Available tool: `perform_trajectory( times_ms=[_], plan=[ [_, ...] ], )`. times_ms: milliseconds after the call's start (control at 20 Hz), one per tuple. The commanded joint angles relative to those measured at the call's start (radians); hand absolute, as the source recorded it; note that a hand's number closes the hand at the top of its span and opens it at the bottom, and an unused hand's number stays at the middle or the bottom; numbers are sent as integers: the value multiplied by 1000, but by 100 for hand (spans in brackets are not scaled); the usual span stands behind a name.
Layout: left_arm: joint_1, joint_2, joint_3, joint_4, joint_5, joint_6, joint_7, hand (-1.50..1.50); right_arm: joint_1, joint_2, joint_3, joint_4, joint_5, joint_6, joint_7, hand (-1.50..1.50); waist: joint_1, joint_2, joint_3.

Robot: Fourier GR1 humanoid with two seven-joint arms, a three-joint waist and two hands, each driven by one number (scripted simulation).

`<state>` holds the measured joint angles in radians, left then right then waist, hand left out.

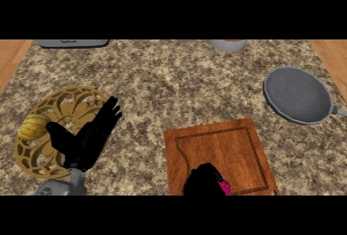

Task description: Pick the cupcake from the cutting board and place it in the pan

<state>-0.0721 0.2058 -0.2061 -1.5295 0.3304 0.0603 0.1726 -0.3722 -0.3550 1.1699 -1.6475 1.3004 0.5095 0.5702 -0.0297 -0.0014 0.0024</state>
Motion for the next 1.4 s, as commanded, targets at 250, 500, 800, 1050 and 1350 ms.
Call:
perform_trajectory(
  times_ms=[250, 500, 800, 1050, 1350],
  plan=[
    [33, 3, 19, -11, 4, 5, -14, 0, 341, -153, -341, -248, -207, -443, 21, 150, -30, -4, 0],
    [30, 12, 23, -48, 7, 7, 15, 0, 432, -264, -468, -464, -218, -647, -23, 150, -20, -8, 0],
    [-4, -7, 3, -11, -6, -5, 19, 0, 566, -244, -598, -606, -462, -831, -101, 150, -3, 1, 0],
    [21, -11, -8, -44, -16, -4, 27, 0, 619, -303, -814, -550, -803, -898, -280, 150, 20, 2, 0],
    [-23, 9, 51, 2, 2, -62, 12, 0, 526, -261, -975, -255, -964, -865, -511, 150, 30, 3, -2]
  ],
)
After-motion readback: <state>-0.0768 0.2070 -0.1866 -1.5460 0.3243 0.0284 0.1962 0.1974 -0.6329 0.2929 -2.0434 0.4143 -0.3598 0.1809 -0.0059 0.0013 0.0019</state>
